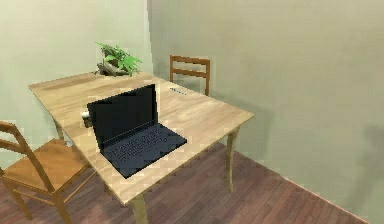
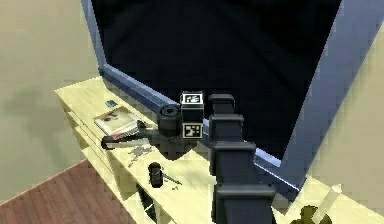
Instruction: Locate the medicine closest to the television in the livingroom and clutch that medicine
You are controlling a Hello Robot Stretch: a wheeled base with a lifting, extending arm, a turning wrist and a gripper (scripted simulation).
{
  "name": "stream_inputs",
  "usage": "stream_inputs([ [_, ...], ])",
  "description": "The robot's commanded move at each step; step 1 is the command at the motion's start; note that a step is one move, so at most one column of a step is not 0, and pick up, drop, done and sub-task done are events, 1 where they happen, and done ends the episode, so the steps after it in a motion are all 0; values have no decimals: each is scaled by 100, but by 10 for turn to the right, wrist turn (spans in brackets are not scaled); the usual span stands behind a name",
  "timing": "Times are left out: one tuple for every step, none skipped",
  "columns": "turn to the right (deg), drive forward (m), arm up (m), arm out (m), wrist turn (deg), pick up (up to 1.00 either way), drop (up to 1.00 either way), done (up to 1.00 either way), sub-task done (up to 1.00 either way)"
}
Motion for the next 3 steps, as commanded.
stream_inputs([
  [0, 0, 0, 0, 330, 0, 0, 0, 0],
  [0, 0, -30, 0, 0, 0, 0, 0, 0],
  [0, 0, 0, 0, 0, 100, 0, 0, 0],
])
